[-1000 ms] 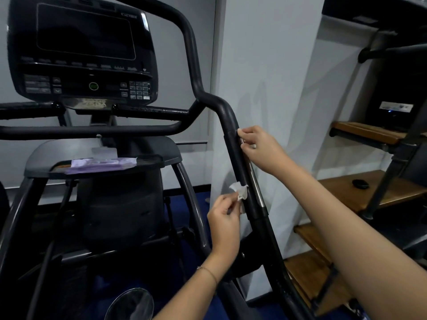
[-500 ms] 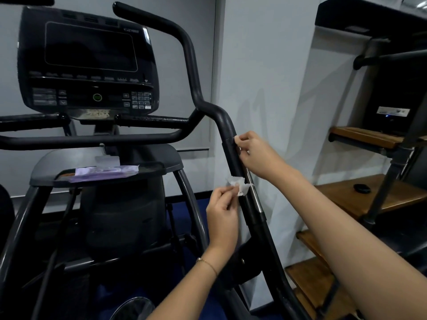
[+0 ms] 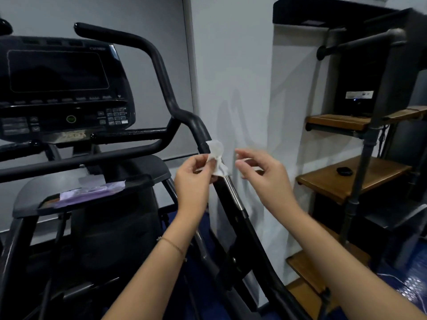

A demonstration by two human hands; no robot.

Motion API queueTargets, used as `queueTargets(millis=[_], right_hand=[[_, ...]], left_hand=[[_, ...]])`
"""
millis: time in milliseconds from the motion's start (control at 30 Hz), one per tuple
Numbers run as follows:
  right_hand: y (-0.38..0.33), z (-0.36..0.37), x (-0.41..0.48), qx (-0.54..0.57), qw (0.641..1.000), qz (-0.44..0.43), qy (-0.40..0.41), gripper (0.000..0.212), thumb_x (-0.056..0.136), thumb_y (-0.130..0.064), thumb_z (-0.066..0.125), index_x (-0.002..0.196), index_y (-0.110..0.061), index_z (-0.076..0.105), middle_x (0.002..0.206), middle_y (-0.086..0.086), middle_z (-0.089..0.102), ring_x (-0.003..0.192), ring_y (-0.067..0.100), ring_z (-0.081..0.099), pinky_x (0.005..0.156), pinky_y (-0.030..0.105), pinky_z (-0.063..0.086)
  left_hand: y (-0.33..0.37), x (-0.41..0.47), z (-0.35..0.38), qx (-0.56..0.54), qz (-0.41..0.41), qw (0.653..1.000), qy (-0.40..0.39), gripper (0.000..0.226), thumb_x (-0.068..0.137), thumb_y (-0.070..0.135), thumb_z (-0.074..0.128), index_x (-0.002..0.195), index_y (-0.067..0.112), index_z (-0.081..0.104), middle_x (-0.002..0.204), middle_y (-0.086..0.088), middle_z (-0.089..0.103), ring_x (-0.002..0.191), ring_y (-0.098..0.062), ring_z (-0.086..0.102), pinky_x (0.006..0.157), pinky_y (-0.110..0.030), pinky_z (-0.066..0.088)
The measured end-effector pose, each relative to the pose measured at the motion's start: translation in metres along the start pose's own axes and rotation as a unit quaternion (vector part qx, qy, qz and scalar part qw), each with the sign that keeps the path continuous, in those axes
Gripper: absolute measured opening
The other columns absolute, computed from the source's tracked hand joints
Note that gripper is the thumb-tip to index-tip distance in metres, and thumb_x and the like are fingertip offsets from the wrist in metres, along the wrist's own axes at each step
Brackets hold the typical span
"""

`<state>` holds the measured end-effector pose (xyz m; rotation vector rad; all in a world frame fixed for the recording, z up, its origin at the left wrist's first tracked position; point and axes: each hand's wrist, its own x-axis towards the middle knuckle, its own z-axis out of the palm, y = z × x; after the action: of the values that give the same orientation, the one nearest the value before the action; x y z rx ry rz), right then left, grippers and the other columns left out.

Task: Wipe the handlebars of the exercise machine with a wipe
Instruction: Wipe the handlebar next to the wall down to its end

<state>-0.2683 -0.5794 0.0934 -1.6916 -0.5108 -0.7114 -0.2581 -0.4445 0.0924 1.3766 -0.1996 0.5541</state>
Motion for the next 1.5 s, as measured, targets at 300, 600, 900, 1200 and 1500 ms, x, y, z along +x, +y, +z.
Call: queueTargets(millis=[300, 600, 900, 1200, 1500], right_hand=[[0.024, 0.019, 0.030, -0.221, 0.970, -0.098, -0.021, 0.018, 0.083, -0.010, 0.066, 0.100, -0.006, 0.071, 0.096, 0.006, 0.063, 0.093, 0.024, 0.056, 0.081, 0.031, 0.047], [0.034, 0.039, 0.020, -0.349, 0.930, -0.087, -0.074, 0.031, 0.092, -0.010, 0.050, 0.123, -0.009, 0.055, 0.098, 0.012, 0.059, 0.091, 0.028, 0.052, 0.072, 0.040, 0.046], [0.034, 0.051, 0.025, -0.406, 0.903, -0.085, -0.116, 0.045, 0.100, -0.016, 0.039, 0.143, -0.006, 0.032, 0.151, 0.008, 0.028, 0.137, 0.022, 0.031, 0.105, 0.033, 0.035], [0.044, 0.057, 0.004, -0.492, 0.858, -0.127, -0.075, 0.068, 0.033, -0.005, 0.090, 0.098, 0.001, 0.070, 0.100, 0.015, 0.070, 0.079, 0.023, 0.071, 0.052, 0.021, 0.052], [0.028, 0.047, 0.046, -0.274, 0.958, 0.049, -0.066, 0.031, 0.098, -0.022, 0.044, 0.120, -0.008, 0.061, 0.094, 0.017, 0.068, 0.088, 0.032, 0.061, 0.076, 0.035, 0.046]], left_hand=[[0.015, 0.031, -0.008, 0.061, -0.084, 0.989, -0.106, 0.018, 0.091, 0.018, 0.058, 0.078, 0.015, 0.069, 0.069, 0.002, 0.070, 0.066, -0.008, 0.066, 0.059, -0.016, 0.053], [-0.004, 0.081, -0.009, 0.088, -0.165, 0.982, -0.021, 0.038, 0.084, 0.018, 0.070, 0.114, -0.003, 0.060, 0.096, -0.016, 0.066, 0.085, -0.024, 0.064, 0.073, -0.026, 0.056], [0.012, 0.100, -0.010, 0.130, -0.230, 0.962, -0.069, 0.012, 0.081, 0.007, 0.071, 0.086, 0.000, 0.062, 0.077, -0.013, 0.068, 0.074, -0.022, 0.068, 0.076, -0.027, 0.057], [0.018, 0.107, -0.009, 0.190, -0.220, 0.953, -0.084, 0.015, 0.081, 0.015, 0.072, 0.082, 0.001, 0.065, 0.085, -0.014, 0.071, 0.075, -0.020, 0.070, 0.070, -0.024, 0.058], [0.018, 0.109, -0.010, 0.186, -0.239, 0.949, -0.083, 0.020, 0.079, 0.016, 0.074, 0.089, -0.001, 0.068, 0.076, -0.012, 0.073, 0.070, -0.021, 0.072, 0.088, -0.033, 0.055]])
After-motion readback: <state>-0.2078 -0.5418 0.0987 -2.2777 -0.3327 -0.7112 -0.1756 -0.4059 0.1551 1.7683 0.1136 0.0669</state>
